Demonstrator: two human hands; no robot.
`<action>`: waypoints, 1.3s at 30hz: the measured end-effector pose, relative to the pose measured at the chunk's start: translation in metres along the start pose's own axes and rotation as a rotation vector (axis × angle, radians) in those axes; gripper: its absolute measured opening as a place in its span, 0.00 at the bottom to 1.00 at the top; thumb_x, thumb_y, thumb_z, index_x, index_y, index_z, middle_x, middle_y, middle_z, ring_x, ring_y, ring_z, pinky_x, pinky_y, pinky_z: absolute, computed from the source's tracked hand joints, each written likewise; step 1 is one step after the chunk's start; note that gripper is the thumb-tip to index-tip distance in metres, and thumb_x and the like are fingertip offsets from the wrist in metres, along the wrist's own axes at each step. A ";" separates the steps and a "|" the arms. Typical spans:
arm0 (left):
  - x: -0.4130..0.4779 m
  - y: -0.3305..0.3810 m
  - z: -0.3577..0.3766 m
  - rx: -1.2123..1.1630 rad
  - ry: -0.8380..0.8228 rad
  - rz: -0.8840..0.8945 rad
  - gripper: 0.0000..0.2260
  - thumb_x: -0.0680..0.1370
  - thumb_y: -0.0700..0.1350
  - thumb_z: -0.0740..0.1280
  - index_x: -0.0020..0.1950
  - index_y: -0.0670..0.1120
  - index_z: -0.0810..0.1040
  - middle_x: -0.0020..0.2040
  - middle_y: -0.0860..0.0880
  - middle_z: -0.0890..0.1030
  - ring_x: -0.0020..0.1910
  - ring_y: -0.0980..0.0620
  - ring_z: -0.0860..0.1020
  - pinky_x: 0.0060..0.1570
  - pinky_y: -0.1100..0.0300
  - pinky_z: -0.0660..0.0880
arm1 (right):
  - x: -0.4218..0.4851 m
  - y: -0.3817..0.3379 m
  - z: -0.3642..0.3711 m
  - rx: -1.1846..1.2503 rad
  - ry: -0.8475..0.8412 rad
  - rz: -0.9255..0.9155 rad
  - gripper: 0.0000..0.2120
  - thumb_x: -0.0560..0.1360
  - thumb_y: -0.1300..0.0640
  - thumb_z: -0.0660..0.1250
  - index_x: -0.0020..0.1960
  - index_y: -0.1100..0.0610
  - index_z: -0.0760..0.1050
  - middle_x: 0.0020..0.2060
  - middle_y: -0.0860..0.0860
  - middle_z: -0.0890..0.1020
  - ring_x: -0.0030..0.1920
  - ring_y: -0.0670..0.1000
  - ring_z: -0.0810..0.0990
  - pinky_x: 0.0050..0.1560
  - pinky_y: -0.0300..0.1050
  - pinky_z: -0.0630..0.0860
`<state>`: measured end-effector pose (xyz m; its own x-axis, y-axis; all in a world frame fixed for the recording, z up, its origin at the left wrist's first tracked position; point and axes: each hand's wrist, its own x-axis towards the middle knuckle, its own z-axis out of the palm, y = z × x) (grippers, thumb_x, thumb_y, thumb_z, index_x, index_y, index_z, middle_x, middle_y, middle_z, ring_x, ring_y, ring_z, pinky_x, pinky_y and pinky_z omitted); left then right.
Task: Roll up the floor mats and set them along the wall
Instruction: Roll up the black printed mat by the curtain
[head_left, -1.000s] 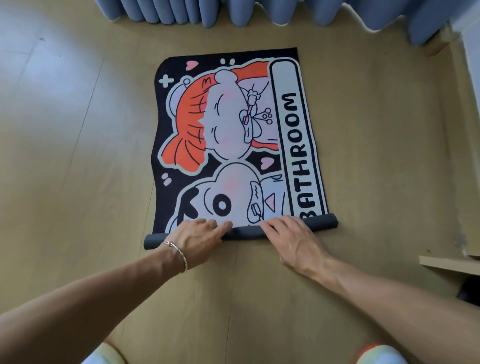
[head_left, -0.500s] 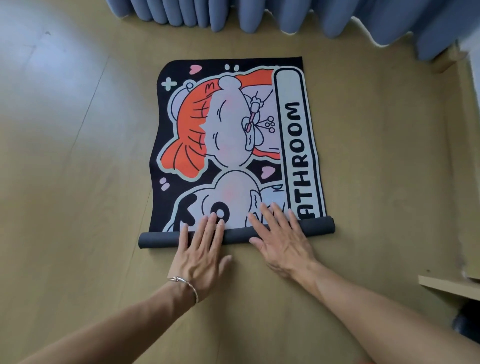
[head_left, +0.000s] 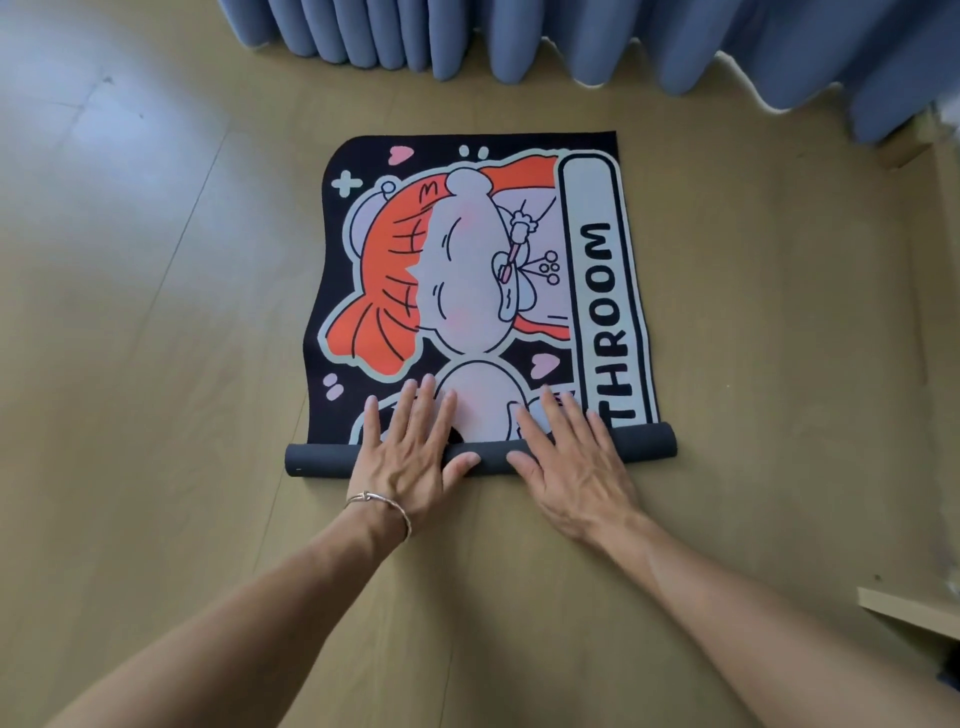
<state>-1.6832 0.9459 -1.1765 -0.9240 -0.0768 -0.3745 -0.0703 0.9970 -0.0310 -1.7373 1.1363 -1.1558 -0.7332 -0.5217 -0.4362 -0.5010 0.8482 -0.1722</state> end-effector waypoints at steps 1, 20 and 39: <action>0.001 0.000 0.000 -0.010 0.029 -0.014 0.35 0.78 0.64 0.34 0.74 0.45 0.60 0.73 0.42 0.64 0.72 0.44 0.64 0.68 0.40 0.50 | 0.007 0.001 0.000 0.015 -0.008 0.016 0.37 0.73 0.35 0.26 0.78 0.48 0.45 0.77 0.53 0.44 0.77 0.55 0.42 0.73 0.51 0.38; 0.053 0.000 -0.040 -0.050 -0.108 0.072 0.34 0.77 0.66 0.40 0.75 0.50 0.33 0.77 0.46 0.36 0.76 0.48 0.36 0.72 0.42 0.38 | 0.023 -0.011 -0.013 -0.080 0.023 0.002 0.36 0.76 0.38 0.37 0.77 0.55 0.55 0.76 0.58 0.58 0.76 0.58 0.54 0.72 0.59 0.49; 0.042 -0.007 -0.068 0.039 -0.021 0.174 0.20 0.79 0.43 0.54 0.71 0.53 0.60 0.60 0.46 0.72 0.57 0.45 0.71 0.50 0.51 0.69 | 0.057 0.000 -0.044 -0.073 0.029 -0.055 0.28 0.79 0.44 0.59 0.74 0.52 0.56 0.64 0.55 0.68 0.63 0.56 0.66 0.65 0.52 0.64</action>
<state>-1.7470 0.9363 -1.1289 -0.9129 0.0961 -0.3968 0.1045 0.9945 0.0005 -1.7998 1.1027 -1.1423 -0.7158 -0.5709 -0.4021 -0.5726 0.8095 -0.1299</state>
